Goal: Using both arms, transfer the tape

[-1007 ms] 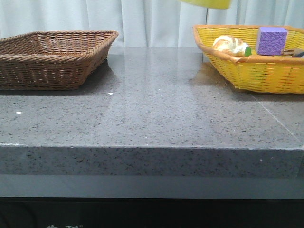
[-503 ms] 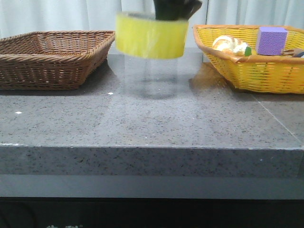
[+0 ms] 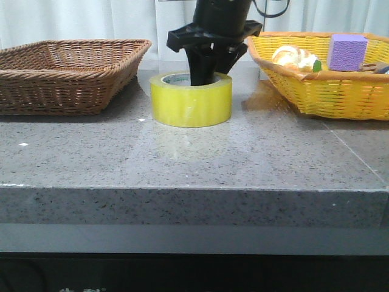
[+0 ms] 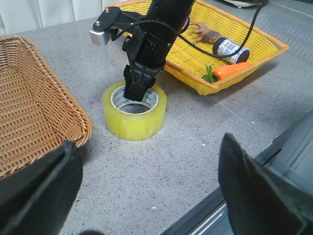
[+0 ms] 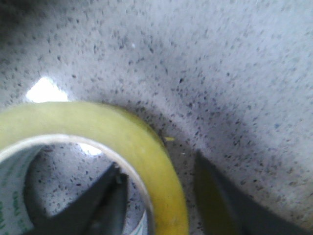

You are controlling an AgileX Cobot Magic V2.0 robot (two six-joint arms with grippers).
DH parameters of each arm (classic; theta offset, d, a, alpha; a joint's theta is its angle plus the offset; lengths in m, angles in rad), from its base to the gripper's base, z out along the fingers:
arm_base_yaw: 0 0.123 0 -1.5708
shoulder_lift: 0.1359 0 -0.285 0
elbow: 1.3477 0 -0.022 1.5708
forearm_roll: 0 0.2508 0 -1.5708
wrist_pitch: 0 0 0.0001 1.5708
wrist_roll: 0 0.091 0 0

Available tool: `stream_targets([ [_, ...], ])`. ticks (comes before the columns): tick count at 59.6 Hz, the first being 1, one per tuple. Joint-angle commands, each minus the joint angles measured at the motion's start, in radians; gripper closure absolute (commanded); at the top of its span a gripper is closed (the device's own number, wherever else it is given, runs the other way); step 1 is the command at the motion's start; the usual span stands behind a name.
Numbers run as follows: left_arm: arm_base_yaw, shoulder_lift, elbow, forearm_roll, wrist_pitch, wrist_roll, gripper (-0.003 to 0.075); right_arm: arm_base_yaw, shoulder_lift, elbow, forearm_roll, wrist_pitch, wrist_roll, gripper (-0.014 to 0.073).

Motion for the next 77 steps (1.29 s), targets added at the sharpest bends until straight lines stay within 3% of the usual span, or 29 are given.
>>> stream_targets([
  [1, -0.008, 0.006, -0.035, -0.013, -0.075, -0.003, 0.0155, -0.001, -0.090, -0.056, 0.018, -0.010, -0.004, 0.0144],
  [20, -0.008, 0.006, -0.035, -0.013, -0.075, -0.003, 0.0155, -0.008, -0.315, -0.048, 0.142, -0.012, 0.031, 0.0148],
  [29, -0.008, 0.006, -0.035, -0.013, -0.075, -0.003, 0.0155, -0.008, -0.479, 0.047, 0.180, -0.064, 0.032, 0.0148],
  [54, -0.008, 0.006, -0.035, -0.013, -0.075, -0.003, 0.0155, -0.008, -0.988, 0.678, 0.214, -0.402, 0.032, 0.0148],
  [77, -0.008, 0.006, -0.035, -0.013, -0.075, -0.003, 0.0155, -0.008, -1.268, 1.047, 0.214, -0.465, 0.043, 0.0148],
])
